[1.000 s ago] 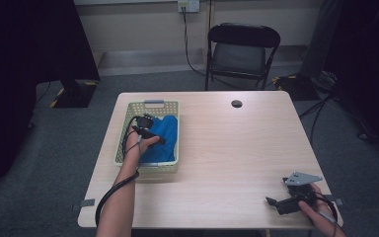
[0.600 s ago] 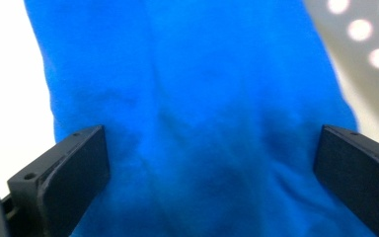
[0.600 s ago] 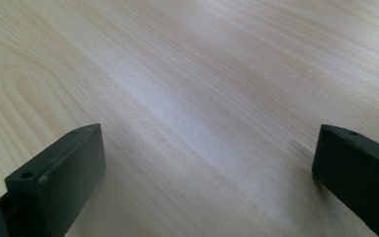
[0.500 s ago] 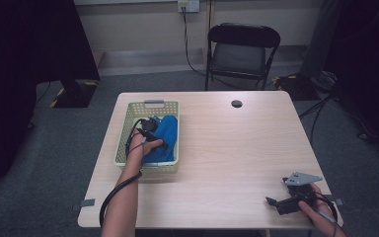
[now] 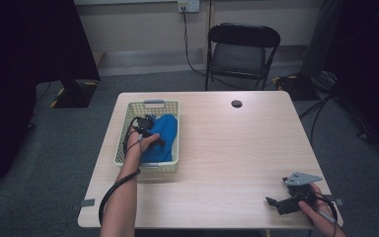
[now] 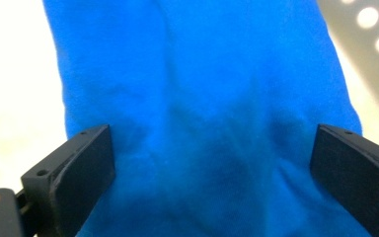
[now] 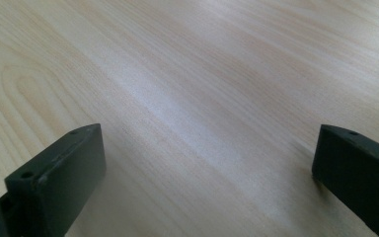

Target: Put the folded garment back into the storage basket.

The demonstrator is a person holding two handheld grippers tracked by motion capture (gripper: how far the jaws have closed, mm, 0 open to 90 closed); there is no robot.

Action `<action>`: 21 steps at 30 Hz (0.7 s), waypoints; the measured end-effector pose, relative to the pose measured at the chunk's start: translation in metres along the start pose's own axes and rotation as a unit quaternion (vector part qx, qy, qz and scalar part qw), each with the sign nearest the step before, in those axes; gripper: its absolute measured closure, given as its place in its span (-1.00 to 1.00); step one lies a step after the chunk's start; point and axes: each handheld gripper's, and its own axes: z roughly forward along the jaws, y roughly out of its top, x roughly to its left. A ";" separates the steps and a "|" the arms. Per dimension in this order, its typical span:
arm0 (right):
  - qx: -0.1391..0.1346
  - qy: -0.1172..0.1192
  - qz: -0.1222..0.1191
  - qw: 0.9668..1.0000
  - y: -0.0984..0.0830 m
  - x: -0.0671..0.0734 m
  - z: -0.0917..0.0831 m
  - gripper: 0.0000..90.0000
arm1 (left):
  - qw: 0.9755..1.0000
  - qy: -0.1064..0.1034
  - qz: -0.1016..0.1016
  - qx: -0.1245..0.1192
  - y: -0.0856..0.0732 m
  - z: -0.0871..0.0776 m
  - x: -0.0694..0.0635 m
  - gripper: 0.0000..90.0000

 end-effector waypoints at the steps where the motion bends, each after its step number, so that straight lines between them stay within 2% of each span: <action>1: 0.000 0.000 0.000 1.000 0.000 0.000 0.000 -1.00 | 1.000 0.000 0.002 0.002 0.000 -0.001 0.000 -0.93; 2: 0.000 0.000 0.000 1.000 0.000 0.000 0.000 -1.00 | 1.000 0.002 0.008 0.001 0.001 -0.003 0.000 -0.91; 6: 0.000 0.000 0.000 1.000 0.000 0.000 0.000 -1.00 | 0.999 0.003 -0.006 -0.031 0.003 -0.014 0.001 -0.90; 7: 0.000 0.000 0.000 1.000 0.000 0.000 0.000 -1.00 | 0.999 0.000 -0.011 -0.039 0.004 -0.017 0.002 -0.90; 8: 0.000 0.000 0.000 1.000 0.000 0.000 0.000 -1.00 | 0.999 -0.013 -0.016 -0.045 0.004 -0.018 0.002 -0.90; 10: 0.000 0.000 0.000 1.000 0.000 0.000 0.000 -1.00 | 0.998 -0.037 -0.020 -0.041 0.003 -0.019 0.002 -0.90; 13: 0.000 0.000 0.000 1.000 0.000 0.000 0.000 -1.00 | 0.998 -0.050 -0.012 -0.034 0.002 -0.015 -0.001 -0.90; 16: 0.000 0.000 0.000 1.000 0.000 0.000 0.000 -1.00 | 0.998 -0.053 -0.017 -0.015 -0.001 -0.006 -0.003 -0.90; 17: 0.000 0.000 0.000 1.000 0.000 0.000 0.000 -1.00 | 0.999 -0.045 -0.014 -0.007 -0.002 -0.004 -0.003 -0.90; 20: 0.000 0.000 0.000 1.000 0.000 0.000 0.000 -1.00 | 0.999 -0.046 -0.014 -0.010 -0.004 0.001 -0.003 -0.98; 21: 0.000 0.000 0.000 1.000 0.000 0.000 0.000 -1.00 | 0.999 -0.040 -0.012 -0.010 -0.004 0.001 -0.003 -0.99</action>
